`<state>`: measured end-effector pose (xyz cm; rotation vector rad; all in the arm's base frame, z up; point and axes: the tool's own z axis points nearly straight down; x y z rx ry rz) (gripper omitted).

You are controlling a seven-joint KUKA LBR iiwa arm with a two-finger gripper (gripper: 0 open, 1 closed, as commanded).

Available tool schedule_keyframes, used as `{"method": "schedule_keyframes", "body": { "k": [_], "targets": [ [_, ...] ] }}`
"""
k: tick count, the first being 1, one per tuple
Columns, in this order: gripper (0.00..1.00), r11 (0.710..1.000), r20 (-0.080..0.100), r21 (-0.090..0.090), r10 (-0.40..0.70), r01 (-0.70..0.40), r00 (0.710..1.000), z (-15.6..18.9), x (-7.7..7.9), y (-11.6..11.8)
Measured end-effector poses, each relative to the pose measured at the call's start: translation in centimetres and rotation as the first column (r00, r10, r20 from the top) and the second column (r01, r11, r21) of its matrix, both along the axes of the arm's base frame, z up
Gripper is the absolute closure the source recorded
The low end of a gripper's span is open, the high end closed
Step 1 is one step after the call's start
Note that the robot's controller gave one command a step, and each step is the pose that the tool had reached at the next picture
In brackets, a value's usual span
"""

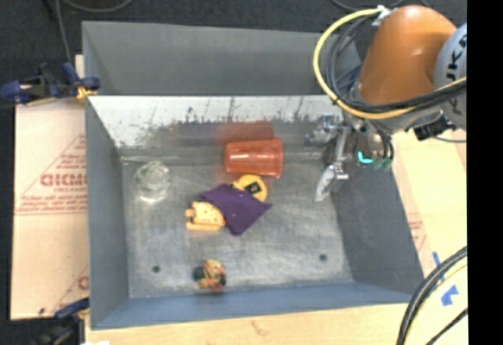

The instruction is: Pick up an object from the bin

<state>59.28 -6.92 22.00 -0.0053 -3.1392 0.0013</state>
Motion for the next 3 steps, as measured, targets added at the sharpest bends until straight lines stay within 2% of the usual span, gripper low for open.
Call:
{"method": "schedule_keyframes", "body": {
  "k": [1, 2, 3],
  "targets": [
    [0.0, 1.0, 0.008, -0.001, 0.001, -0.001, 1.0, 0.4, 0.2, 0.0],
    [0.0, 0.999, 0.016, -0.003, 0.046, -0.046, 0.999, -3.3, 1.6, 1.5],
    [0.0, 0.993, 0.004, 0.0, 0.115, -0.115, 0.993, -6.5, -0.7, 3.4]
  ]
}}
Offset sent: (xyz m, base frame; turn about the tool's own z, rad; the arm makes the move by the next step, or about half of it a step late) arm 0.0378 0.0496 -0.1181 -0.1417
